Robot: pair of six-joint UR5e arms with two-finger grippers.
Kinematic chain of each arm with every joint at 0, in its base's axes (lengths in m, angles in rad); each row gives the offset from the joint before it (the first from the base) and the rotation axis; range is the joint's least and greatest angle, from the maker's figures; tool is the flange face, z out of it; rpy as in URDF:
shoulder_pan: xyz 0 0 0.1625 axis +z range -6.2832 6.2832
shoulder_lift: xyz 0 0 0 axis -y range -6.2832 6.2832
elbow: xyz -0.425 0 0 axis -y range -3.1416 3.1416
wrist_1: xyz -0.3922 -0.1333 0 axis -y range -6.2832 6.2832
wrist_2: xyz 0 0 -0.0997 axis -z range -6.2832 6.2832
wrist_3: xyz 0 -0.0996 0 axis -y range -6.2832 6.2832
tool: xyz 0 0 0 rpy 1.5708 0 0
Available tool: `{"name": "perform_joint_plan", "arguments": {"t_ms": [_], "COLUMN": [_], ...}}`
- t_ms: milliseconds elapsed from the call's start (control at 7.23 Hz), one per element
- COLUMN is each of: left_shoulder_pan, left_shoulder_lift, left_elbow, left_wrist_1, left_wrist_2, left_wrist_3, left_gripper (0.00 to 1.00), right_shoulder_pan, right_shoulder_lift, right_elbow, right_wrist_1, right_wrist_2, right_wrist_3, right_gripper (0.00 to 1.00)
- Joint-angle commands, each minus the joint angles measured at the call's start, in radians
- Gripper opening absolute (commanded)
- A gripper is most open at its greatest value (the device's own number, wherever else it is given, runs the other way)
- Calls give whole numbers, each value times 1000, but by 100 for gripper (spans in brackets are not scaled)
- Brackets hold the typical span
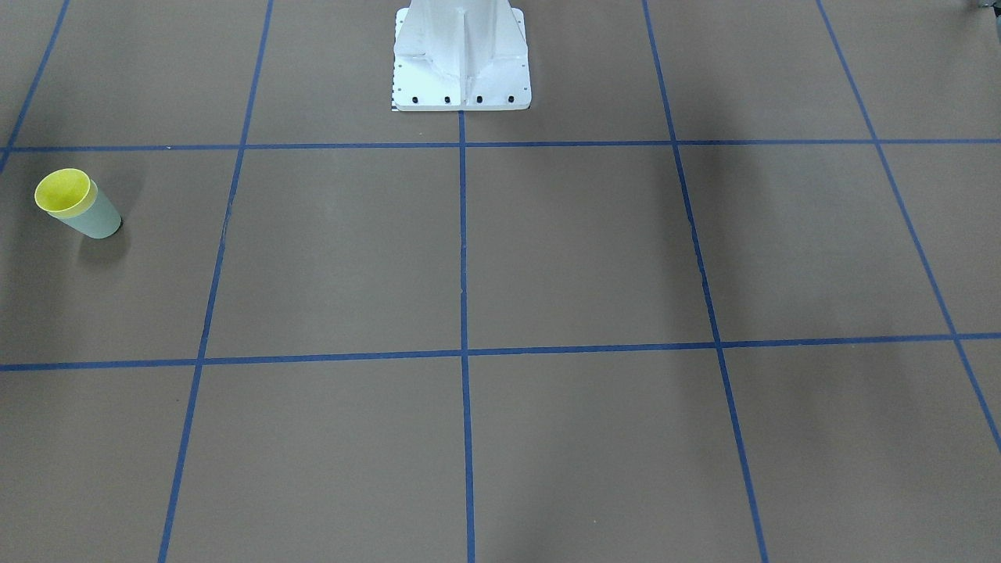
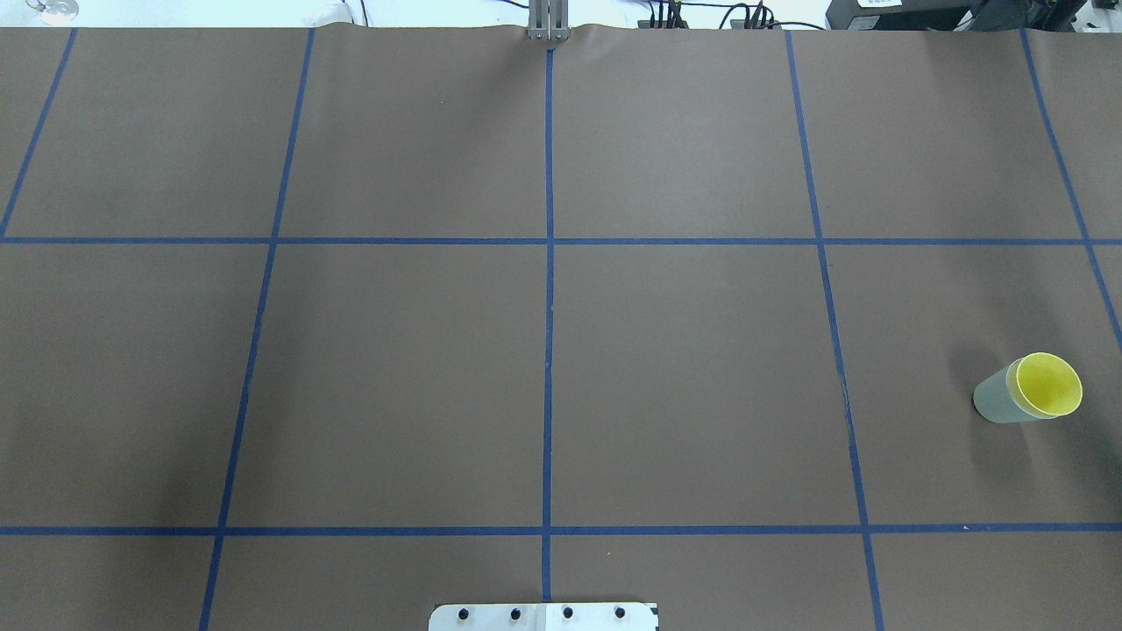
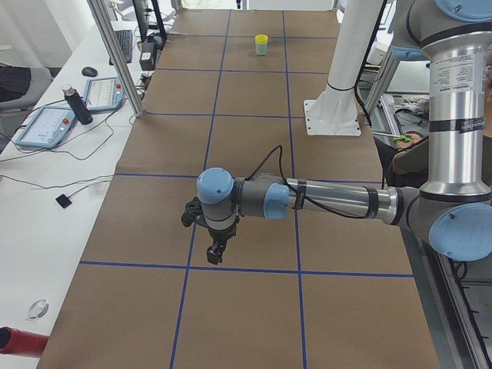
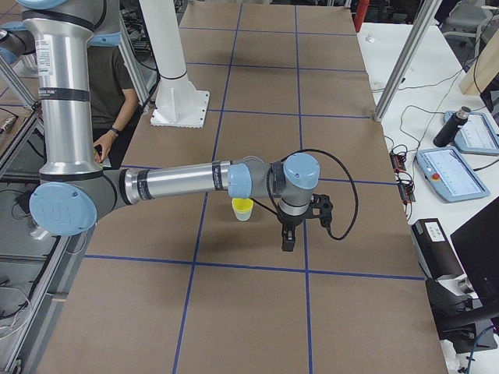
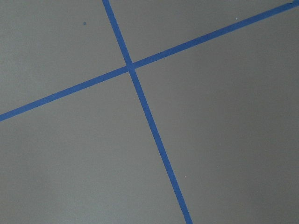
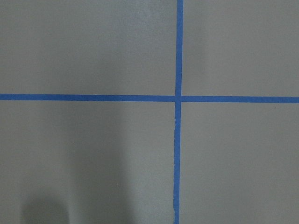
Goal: Transfer and stack yellow cup on green cup
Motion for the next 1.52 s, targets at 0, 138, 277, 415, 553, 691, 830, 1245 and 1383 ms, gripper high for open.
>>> {"name": "perform_joint_plan", "arguments": {"t_ms": [0,138,277,415,553,691,830,1245,1383], "left_shoulder_pan": [0,-1,-1,-1,0,-1,-1,-3,-3], "left_shoulder_lift": [-2,9,9,8,6,7,9,11,9], "left_elbow": [1,-17,-14,-4,-2,1,-3,3,6], "left_wrist_1": [-2,0,0,0,3,6,7,14,12], "left_wrist_2": [1,-2,0,0,1,0,-2,0,0], "left_wrist_3": [-2,1,0,0,-6,-94,-150,-153,-155], "left_gripper": [100,100,100,100,100,100,100,100,100], "right_shoulder_pan": [-2,-2,-2,-2,-2,-2,-2,-2,-2], "right_shoulder_lift": [-1,-7,-6,-6,-6,-4,-3,-3,5], "right_elbow": [-5,-8,-11,-2,-10,-14,-11,-27,-28], "right_wrist_1": [0,2,3,5,5,5,6,6,6], "right_wrist_2": [2,5,2,2,2,1,1,1,1], "right_wrist_3": [2,2,2,8,6,6,8,8,6], "right_gripper": [100,100,100,100,100,100,100,100,100]}}
